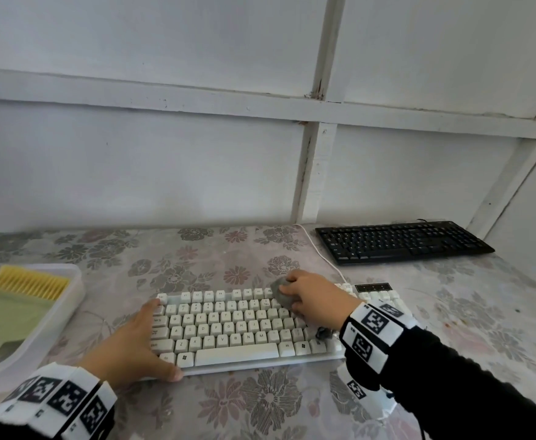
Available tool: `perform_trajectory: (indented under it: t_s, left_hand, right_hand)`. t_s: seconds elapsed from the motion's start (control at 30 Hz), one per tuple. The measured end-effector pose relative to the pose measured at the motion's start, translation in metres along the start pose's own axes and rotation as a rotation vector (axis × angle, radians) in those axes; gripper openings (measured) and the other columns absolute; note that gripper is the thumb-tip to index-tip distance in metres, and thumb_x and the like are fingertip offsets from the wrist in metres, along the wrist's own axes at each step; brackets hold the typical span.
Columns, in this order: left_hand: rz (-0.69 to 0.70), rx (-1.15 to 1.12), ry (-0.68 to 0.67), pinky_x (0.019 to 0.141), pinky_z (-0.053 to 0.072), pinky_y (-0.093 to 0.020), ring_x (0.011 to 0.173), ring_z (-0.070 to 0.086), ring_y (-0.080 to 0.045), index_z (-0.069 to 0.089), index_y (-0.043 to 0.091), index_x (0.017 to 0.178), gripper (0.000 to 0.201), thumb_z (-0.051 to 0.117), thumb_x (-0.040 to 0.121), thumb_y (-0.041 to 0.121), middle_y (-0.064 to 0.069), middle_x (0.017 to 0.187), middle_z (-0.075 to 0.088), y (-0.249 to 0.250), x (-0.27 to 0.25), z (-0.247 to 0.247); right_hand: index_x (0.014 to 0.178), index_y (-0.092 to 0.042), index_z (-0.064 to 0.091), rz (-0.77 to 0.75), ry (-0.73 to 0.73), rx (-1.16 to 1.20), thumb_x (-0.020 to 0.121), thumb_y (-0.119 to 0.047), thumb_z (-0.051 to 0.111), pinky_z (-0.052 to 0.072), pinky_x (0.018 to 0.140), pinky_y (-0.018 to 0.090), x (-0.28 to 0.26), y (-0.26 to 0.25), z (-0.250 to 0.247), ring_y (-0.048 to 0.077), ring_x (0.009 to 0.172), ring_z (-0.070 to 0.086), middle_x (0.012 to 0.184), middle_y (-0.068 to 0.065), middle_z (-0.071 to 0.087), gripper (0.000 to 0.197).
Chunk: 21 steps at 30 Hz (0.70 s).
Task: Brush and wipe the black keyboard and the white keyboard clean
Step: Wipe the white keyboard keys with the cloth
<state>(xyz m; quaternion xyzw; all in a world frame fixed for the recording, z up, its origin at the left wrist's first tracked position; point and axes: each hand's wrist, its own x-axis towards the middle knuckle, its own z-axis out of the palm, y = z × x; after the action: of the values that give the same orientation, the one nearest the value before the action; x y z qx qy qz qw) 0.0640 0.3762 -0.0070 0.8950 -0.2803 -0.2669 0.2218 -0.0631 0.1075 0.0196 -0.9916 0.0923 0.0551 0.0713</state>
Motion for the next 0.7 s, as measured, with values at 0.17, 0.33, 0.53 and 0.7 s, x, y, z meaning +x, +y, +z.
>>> perform_trajectory:
  t_s: [0.17,0.33,0.53,0.7]
  left_hand:
    - [0.009,0.008,0.0,0.109,0.027,-0.029,0.132,0.031,-0.019,-0.002,0.02,0.148,0.129,0.086,0.056,0.04,-0.003,0.15,0.022,0.002,-0.001,0.0]
    - [0.003,-0.004,0.003,0.109,0.026,-0.03,0.133,0.03,-0.019,-0.002,0.02,0.148,0.137,0.086,0.046,0.047,-0.003,0.151,0.022,0.002,0.0,0.0]
    - [0.013,0.006,-0.035,0.109,0.027,-0.031,0.133,0.031,-0.018,-0.002,0.021,0.147,0.167,0.072,0.006,0.071,-0.002,0.151,0.021,0.003,-0.003,-0.002]
    - [0.023,0.008,-0.032,0.108,0.027,-0.031,0.134,0.03,-0.019,-0.002,0.022,0.147,0.168,0.07,0.004,0.074,-0.002,0.151,0.021,0.001,-0.001,-0.002]
  right_hand:
    - [0.118,-0.007,0.06,0.061,0.02,-0.034,0.096,-0.016,0.045,0.045,0.084,0.017,-0.013,0.03,-0.003,0.015,0.099,0.056,0.12,0.006,0.058,0.028]
    - [0.076,-0.02,0.066,0.275,-0.012,0.027,0.085,0.0,0.048,0.042,0.073,0.018,-0.027,0.067,-0.015,0.017,0.084,0.06,0.095,0.004,0.064,0.028]
    - [0.082,0.0,0.061,0.384,0.034,-0.004,0.087,0.004,0.046,0.041,0.059,0.014,-0.033,0.096,-0.023,0.012,0.068,0.061,0.074,0.003,0.058,0.016]
    - [0.1,-0.011,0.065,0.374,0.01,-0.086,0.091,-0.005,0.047,0.049,0.081,0.022,-0.045,0.112,-0.007,0.017,0.088,0.062,0.099,0.001,0.062,0.022]
